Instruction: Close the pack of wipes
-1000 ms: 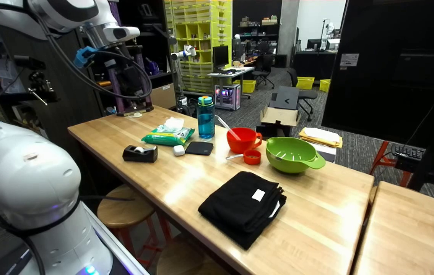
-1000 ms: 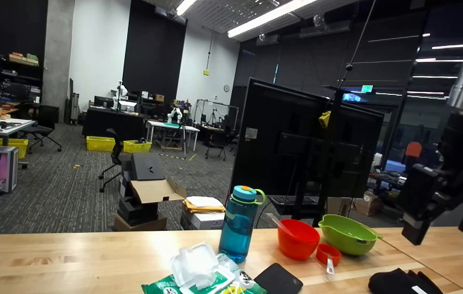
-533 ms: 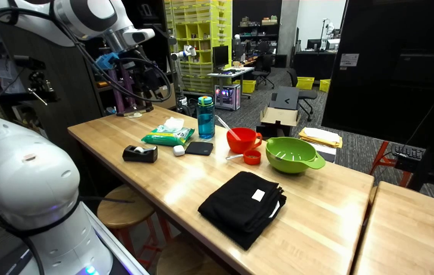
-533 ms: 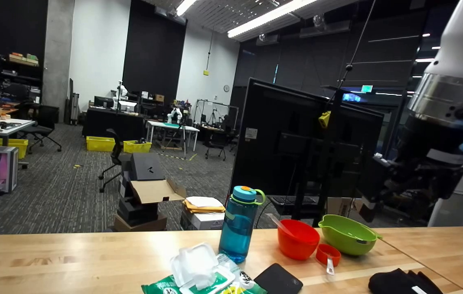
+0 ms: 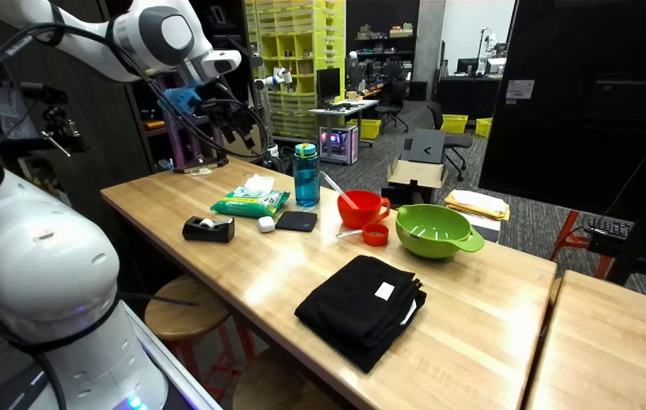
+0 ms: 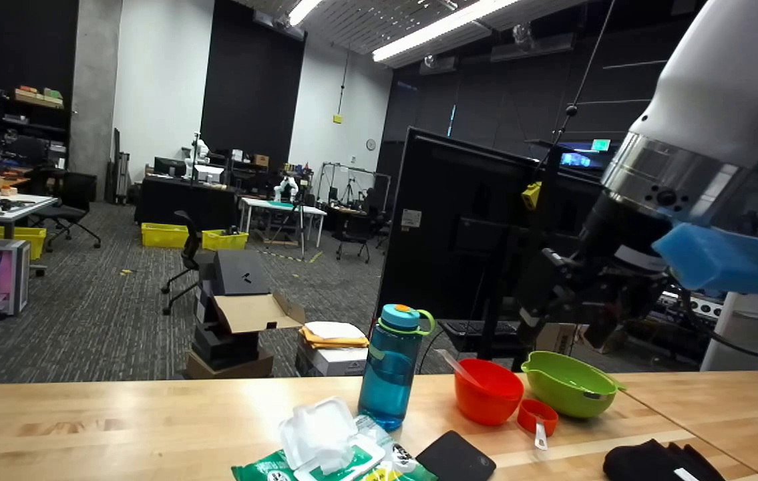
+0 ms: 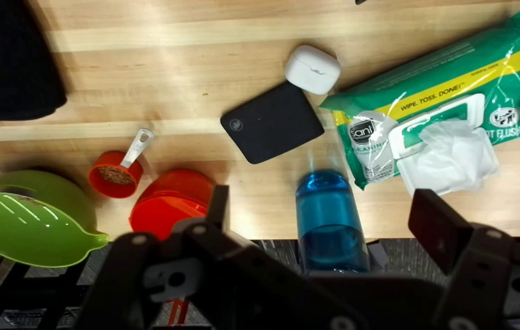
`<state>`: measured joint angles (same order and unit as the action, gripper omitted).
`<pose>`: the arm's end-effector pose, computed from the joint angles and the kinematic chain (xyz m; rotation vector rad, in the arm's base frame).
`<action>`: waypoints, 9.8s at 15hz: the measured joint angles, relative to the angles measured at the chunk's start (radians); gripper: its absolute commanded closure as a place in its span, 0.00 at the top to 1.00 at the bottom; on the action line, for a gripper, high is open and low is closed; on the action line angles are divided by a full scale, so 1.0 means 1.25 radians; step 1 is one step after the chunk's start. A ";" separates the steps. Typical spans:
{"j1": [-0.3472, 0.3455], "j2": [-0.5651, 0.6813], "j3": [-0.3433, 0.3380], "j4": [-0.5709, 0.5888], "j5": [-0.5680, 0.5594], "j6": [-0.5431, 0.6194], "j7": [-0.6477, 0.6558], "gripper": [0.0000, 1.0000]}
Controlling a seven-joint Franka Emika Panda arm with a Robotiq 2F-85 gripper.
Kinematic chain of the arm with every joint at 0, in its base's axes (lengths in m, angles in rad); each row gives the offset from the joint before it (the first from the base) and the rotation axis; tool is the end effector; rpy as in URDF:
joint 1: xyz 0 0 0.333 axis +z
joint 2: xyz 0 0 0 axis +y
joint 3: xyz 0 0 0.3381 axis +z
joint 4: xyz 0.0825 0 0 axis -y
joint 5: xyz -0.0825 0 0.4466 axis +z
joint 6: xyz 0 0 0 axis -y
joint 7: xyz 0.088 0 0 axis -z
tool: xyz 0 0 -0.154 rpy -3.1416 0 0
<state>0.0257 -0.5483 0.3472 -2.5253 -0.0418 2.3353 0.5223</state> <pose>0.4462 0.1679 0.4364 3.0192 -0.2166 0.5921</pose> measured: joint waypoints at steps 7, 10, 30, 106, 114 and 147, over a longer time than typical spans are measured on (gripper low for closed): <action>0.003 0.143 0.001 0.069 0.000 0.122 0.000 1.00; 0.006 0.213 0.000 0.121 0.000 0.143 -0.001 1.00; 0.035 0.330 -0.037 0.211 0.001 0.153 -0.037 1.00; 0.256 0.928 -0.131 0.750 -0.028 0.042 -0.351 1.00; 0.257 0.928 -0.141 0.750 -0.046 0.040 -0.351 1.00; 0.264 0.932 -0.156 0.776 -0.090 -0.011 -0.333 1.00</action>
<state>0.3562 0.6162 0.1528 -1.5551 -0.1546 2.3221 0.1063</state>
